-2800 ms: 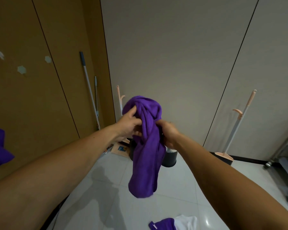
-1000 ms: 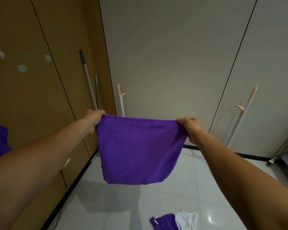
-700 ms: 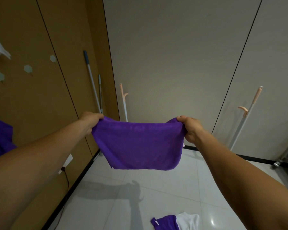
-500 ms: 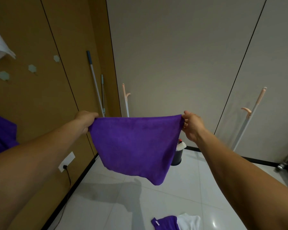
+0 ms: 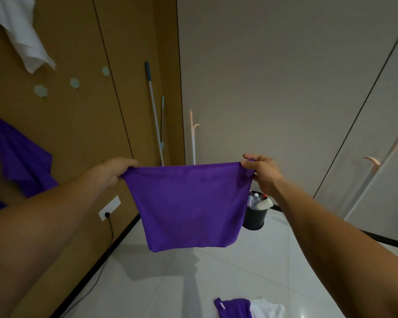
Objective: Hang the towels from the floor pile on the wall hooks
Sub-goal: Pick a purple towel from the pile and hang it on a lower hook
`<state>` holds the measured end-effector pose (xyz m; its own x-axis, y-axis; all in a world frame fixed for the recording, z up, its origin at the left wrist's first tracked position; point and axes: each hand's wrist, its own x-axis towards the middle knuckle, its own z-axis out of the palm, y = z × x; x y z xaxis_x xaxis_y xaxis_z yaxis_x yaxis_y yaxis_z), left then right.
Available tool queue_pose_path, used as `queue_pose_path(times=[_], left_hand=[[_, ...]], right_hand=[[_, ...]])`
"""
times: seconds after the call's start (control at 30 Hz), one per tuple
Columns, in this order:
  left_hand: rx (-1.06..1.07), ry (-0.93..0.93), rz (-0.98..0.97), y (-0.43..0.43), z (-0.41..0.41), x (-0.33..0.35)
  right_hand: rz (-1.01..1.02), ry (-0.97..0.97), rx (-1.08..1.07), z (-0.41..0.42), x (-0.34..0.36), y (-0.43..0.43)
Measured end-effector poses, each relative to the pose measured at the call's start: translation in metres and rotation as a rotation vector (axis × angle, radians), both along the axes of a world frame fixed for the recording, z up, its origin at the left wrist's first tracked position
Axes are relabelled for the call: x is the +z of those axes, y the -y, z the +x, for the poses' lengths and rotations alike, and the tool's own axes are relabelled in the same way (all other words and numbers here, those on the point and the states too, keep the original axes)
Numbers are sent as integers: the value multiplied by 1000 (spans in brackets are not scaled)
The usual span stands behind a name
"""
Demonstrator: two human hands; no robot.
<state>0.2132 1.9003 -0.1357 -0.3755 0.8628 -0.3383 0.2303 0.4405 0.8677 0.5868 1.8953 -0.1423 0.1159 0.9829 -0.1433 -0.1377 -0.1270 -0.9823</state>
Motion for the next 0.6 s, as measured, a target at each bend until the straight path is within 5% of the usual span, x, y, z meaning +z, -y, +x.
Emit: queue_pose_path(times=[0.23,0.6], left_hand=[[139,159,82,-22,-35,1],[146,-519,211,-69,-149,3]], right_hand=[[69,117,-60,-45,-8,-49],[239,800,9,-164,0,-159]])
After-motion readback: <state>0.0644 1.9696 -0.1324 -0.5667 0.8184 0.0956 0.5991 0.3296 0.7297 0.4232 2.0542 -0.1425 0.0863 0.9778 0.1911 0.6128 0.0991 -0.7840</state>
